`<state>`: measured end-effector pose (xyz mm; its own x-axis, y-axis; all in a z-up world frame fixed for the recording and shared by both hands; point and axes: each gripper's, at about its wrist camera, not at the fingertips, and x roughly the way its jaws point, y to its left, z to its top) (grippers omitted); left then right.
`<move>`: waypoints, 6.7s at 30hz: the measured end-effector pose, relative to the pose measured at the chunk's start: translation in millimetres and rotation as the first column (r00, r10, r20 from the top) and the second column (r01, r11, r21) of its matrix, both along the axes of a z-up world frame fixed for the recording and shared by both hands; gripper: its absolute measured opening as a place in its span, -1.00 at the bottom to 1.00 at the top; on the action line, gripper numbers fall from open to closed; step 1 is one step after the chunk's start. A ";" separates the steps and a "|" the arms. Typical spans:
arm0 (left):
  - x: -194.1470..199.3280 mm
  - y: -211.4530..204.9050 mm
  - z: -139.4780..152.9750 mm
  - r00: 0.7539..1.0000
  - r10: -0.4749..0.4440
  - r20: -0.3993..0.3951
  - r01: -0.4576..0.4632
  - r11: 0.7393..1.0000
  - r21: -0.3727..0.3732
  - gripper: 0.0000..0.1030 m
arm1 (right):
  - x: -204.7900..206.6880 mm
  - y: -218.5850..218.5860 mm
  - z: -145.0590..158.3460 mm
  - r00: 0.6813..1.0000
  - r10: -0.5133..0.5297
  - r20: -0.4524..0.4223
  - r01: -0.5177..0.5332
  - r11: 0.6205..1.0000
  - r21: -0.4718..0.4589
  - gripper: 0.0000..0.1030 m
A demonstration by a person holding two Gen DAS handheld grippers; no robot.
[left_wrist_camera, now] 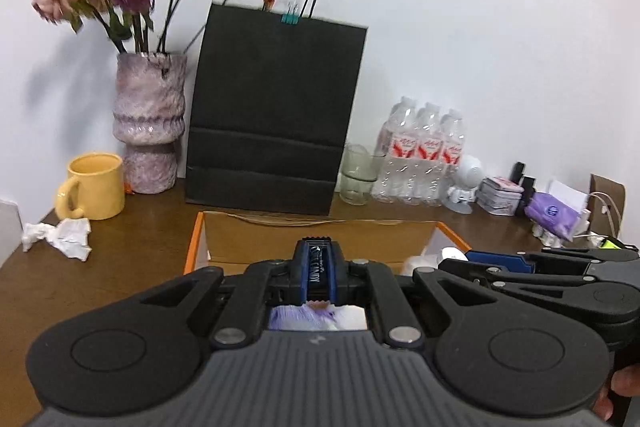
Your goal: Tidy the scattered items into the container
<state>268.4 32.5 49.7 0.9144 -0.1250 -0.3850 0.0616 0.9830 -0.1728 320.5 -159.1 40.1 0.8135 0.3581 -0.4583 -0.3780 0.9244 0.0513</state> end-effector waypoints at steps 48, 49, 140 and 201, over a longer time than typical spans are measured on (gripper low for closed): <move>-57.7 -10.3 -31.1 0.995 -0.023 -0.092 0.027 0.999 0.045 0.98 | -54.6 -46.3 -17.4 0.998 -0.056 -0.034 0.053 0.997 -0.061 0.94; -63.6 -13.9 -35.2 0.994 -0.033 -0.104 0.038 0.998 0.051 0.96 | -61.8 -48.1 -21.8 0.998 -0.047 -0.043 0.044 0.997 -0.067 0.94; 43.2 -7.1 -31.7 0.997 -0.008 -0.071 0.009 1.000 0.021 -0.28 | 50.2 -10.8 -34.3 0.987 -0.057 -0.153 0.062 0.998 0.027 -0.21; -106.3 -16.1 28.8 0.993 0.069 -0.095 -0.064 0.996 0.059 1.00 | -122.7 -42.8 45.5 0.993 -0.093 -0.076 0.092 0.995 -0.027 1.00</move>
